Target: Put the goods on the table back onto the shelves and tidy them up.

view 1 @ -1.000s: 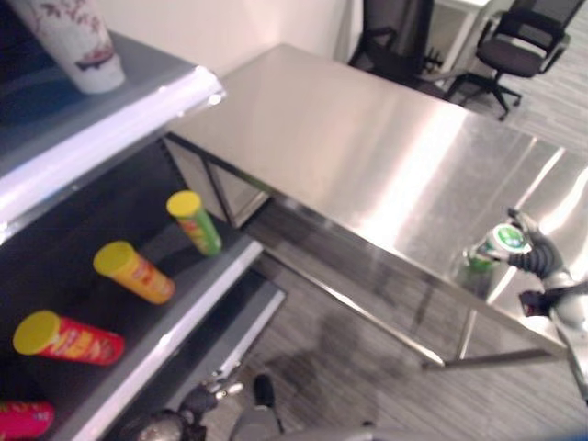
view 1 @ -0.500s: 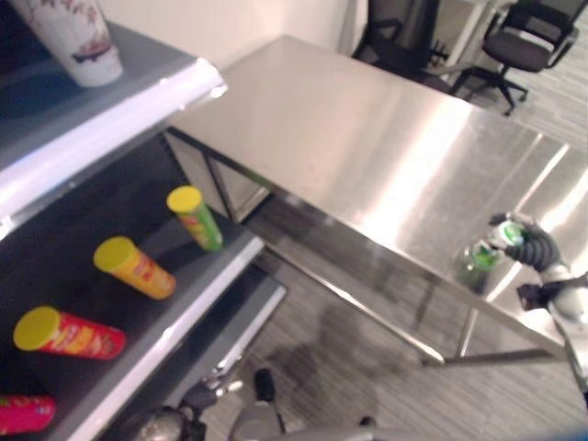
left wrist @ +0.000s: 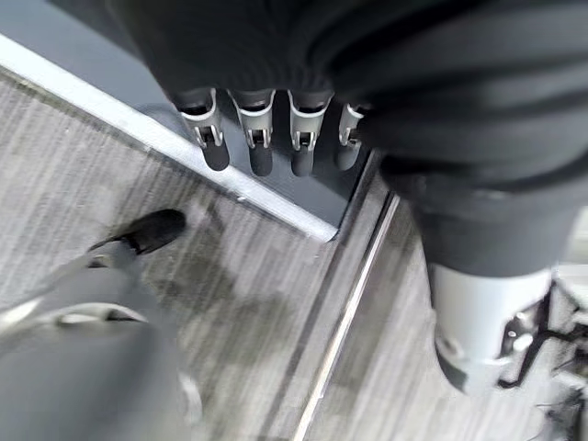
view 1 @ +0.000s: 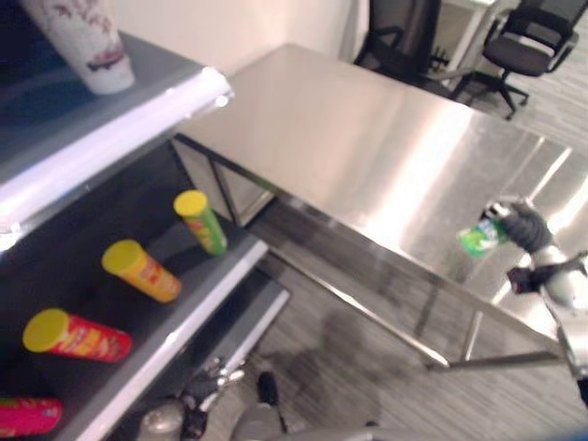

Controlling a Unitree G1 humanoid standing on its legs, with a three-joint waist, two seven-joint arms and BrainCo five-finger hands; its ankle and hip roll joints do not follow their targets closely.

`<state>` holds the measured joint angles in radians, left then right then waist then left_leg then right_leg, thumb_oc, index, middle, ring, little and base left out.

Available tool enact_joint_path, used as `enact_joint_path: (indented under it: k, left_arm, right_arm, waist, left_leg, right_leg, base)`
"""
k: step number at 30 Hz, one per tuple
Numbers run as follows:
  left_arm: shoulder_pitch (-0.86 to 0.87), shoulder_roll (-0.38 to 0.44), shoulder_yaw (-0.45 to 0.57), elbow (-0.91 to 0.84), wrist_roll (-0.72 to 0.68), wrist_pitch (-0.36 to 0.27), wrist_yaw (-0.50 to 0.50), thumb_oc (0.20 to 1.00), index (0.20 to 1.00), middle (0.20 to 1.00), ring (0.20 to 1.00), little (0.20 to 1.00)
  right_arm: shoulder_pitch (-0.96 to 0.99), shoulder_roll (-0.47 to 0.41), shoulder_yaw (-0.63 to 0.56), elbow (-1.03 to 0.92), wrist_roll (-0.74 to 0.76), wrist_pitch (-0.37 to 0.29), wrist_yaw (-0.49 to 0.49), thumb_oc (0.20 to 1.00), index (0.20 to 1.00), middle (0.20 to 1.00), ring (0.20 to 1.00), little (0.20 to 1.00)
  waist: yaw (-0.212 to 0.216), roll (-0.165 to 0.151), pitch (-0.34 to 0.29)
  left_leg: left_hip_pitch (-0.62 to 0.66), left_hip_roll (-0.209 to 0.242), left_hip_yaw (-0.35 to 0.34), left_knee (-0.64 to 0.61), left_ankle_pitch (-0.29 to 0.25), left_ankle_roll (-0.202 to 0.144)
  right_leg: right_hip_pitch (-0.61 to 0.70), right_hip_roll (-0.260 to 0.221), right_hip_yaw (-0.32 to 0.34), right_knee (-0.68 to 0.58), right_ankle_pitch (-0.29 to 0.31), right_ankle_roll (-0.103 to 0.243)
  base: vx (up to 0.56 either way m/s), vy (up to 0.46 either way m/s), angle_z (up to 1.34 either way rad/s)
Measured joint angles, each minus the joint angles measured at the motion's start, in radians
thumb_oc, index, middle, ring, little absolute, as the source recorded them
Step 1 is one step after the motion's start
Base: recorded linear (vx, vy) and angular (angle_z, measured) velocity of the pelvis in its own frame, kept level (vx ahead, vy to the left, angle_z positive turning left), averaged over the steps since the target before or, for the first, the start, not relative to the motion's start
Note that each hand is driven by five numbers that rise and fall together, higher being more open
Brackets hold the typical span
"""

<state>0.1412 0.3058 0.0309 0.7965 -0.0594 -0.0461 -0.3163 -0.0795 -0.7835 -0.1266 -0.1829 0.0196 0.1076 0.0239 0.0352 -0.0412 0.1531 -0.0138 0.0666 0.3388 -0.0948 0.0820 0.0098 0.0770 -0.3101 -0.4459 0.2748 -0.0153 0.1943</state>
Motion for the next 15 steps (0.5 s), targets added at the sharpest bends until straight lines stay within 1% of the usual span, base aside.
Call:
enact_joint_path:
  k: [1, 2, 3, 4, 5, 6, 7, 8, 9, 10, 11, 12, 13, 15]
  left_arm:
    - [-0.012, 0.014, -0.017, 0.012, 0.0, -0.002, 0.003, 1.0, 1.0, 1.0, 1.0, 1.0]
    - [-0.013, 0.027, -0.019, 0.019, 0.0, -0.001, 0.005, 1.0, 1.0, 1.0, 1.0, 1.0]
    - [-0.024, 0.037, -0.021, 0.024, -0.001, 0.0, 0.008, 1.0, 1.0, 1.0, 1.0, 1.0]
    - [-0.03, 0.048, -0.023, 0.032, -0.001, 0.001, 0.008, 1.0, 1.0, 1.0, 1.0, 1.0]
    - [-0.034, 0.055, -0.021, 0.033, -0.001, 0.001, 0.009, 1.0, 1.0, 1.0, 1.0, 1.0]
    - [-0.021, 0.062, -0.017, 0.043, 0.0, 0.003, 0.013, 1.0, 1.0, 1.0, 1.0, 1.0]
    - [-0.012, 0.06, -0.006, 0.041, 0.0, 0.003, 0.015, 1.0, 1.0, 1.0, 1.0, 1.0]
    - [0.003, 0.057, 0.0, 0.037, 0.0, 0.003, 0.016, 1.0, 1.0, 1.0, 1.0, 1.0]
    - [0.017, 0.054, 0.001, 0.033, 0.0, 0.002, 0.017, 1.0, 1.0, 1.0, 1.0, 1.0]
    - [0.033, 0.054, 0.0, 0.029, 0.001, 0.0, 0.017, 1.0, 1.0, 1.0, 1.0, 1.0]
    - [0.045, 0.054, 0.001, 0.03, 0.001, 0.001, 0.017, 1.0, 1.0, 1.0, 1.0, 1.0]
    - [0.06, 0.052, 0.001, 0.026, 0.001, 0.001, 0.016, 1.0, 1.0, 1.0, 1.0, 1.0]
    - [0.087, 0.046, 0.001, 0.025, 0.001, 0.0, 0.013, 1.0, 1.0, 1.0, 1.0, 1.0]
    - [0.099, 0.041, 0.0, 0.028, 0.001, 0.0, 0.008, 1.0, 1.0, 1.0, 1.0, 1.0]
  right_arm:
    - [0.001, -0.012, 0.001, -0.032, 0.0, -0.018, 0.0, 0.2, 0.2, 0.2, 0.2, 0.2]
    - [-0.002, -0.014, 0.002, -0.046, 0.0, -0.029, -0.001, 0.2, 0.2, 0.2, 0.2, 0.2]
    - [-0.008, -0.023, 0.005, -0.063, 0.001, -0.034, 0.0, 0.2, 0.2, 0.2, 0.2, 0.2]
    - [-0.021, -0.035, 0.008, -0.07, 0.001, -0.041, 0.001, 0.2, 0.2, 0.2, 0.2, 0.2]
    - [-0.046, -0.035, 0.01, -0.061, 0.001, -0.053, 0.001, 0.2, 0.2, 0.2, 0.2, 0.2]
    - [-0.083, -0.04, 0.009, -0.062, 0.003, -0.054, -0.007, 0.2, 0.2, 0.2, 0.2, 0.2]
    - [-0.103, -0.041, 0.008, -0.062, 0.003, -0.054, -0.012, 0.2, 0.2, 0.2, 0.2, 0.2]
    - [-0.12, -0.044, 0.011, -0.062, 0.004, -0.058, -0.013, 0.2, 0.2, 0.2, 0.2, 0.2]
    - [-0.138, -0.044, 0.014, -0.061, 0.006, -0.061, -0.015, 0.2, 0.2, 0.2, 0.2, 0.2]
    - [-0.152, -0.048, 0.021, -0.062, 0.016, -0.066, -0.02, 0.2, 0.2, 0.2, 0.2, 0.2]
    - [-0.156, -0.054, 0.019, -0.063, 0.026, -0.081, -0.023, 0.2, 0.2, 0.2, 0.2, 0.2]
    - [-0.159, -0.062, 0.021, -0.06, 0.035, -0.081, -0.025, 0.2, 0.2, 0.2, 0.2, 0.2]
    - [-0.159, -0.071, 0.02, -0.061, 0.042, -0.08, -0.025, 0.2, 0.2, 0.2, 0.2, 0.2]
    - [-0.159, -0.072, 0.016, -0.061, 0.045, -0.08, -0.027, 0.2, 0.2, 0.2, 0.2, 0.2]
  waist:
    - [-0.006, -0.008, 0.0]
    - [-0.005, -0.012, -0.001]
    - [-0.003, -0.027, -0.002]
    - [-0.003, -0.033, -0.005]
    - [0.006, -0.049, -0.009]
    - [0.016, -0.071, -0.017]
    - [0.017, -0.082, -0.024]
    - [0.028, -0.088, -0.032]
    - [0.041, -0.084, -0.037]
    - [0.047, -0.081, -0.043]
    - [0.046, -0.081, -0.044]
    - [0.054, -0.08, -0.044]
    - [0.056, -0.082, -0.043]
    - [0.052, -0.082, -0.043]
  left_leg:
    - [0.013, -0.022, -0.055, 0.006, 0.003, 0.016]
    - [0.009, -0.032, -0.086, 0.006, 0.013, 0.014]
    - [0.004, -0.036, -0.102, 0.006, 0.013, 0.009]
    - [-0.006, -0.039, -0.115, 0.006, 0.011, 0.012]
    - [-0.01, -0.043, -0.116, 0.006, 0.008, 0.017]
    - [-0.01, -0.054, -0.158, 0.005, 0.019, -0.008]
    - [-0.002, -0.058, -0.165, 0.001, 0.01, -0.008]
    - [0.003, -0.056, -0.169, -0.001, 0.006, -0.014]
    - [0.015, -0.043, -0.168, -0.001, 0.001, -0.024]
    - [0.018, -0.025, -0.165, 0.007, 0.002, -0.034]
    - [0.013, -0.004, -0.163, 0.022, 0.0, -0.042]
    - [0.012, 0.015, -0.171, 0.036, 0.018, -0.062]
    - [0.01, 0.031, -0.179, 0.052, 0.025, -0.073]
    - [0.014, 0.052, -0.195, 0.063, 0.034, -0.086]
  right_leg:
    - [-0.029, -0.014, 0.078, 0.085, -0.04, 0.006]
    - [-0.033, -0.003, 0.146, 0.071, -0.074, -0.001]
    - [-0.035, 0.031, 0.238, 0.013, -0.095, -0.001]
    - [-0.028, 0.051, 0.284, -0.082, -0.1, -0.005]
    - [-0.03, 0.056, 0.296, -0.163, -0.089, -0.009]
    - [-0.006, 0.073, 0.272, -0.291, -0.046, -0.026]
    - [0.018, 0.08, 0.237, -0.343, -0.009, -0.042]
    - [0.042, 0.091, 0.237, -0.366, 0.034, -0.037]
    - [0.057, 0.1, 0.235, -0.37, 0.039, -0.034]
    - [0.064, 0.117, 0.229, -0.37, 0.037, -0.039]
    - [0.074, 0.136, 0.212, -0.37, 0.027, -0.052]
    - [0.085, 0.161, 0.196, -0.365, 0.023, -0.061]
    - [0.103, 0.185, 0.176, -0.364, 0.013, -0.077]
    - [0.131, 0.211, 0.151, -0.364, 0.002, -0.093]
  base:
    - [0.0, -0.127, 0.95]
    - [0.01, -0.129, 1.02]
    - [0.0, -0.147, 0.85]
    - [0.0, -0.161, 0.56]
    - [0.02, -0.32, 0.65]
    - [0.02, -0.306, 0.65]
    - [0.01, -0.364, 0.71]
    - [-0.01, -0.208, 0.43]
    - [-0.03, -0.215, 0.23]
    - [-0.03, -0.155, 0.28]
    - [-0.05, -0.224, 0.33]
    - [-0.07, -0.273, 0.46]
    - [-0.07, -0.274, 0.47]
    - [-0.04, -0.157, 0.46]
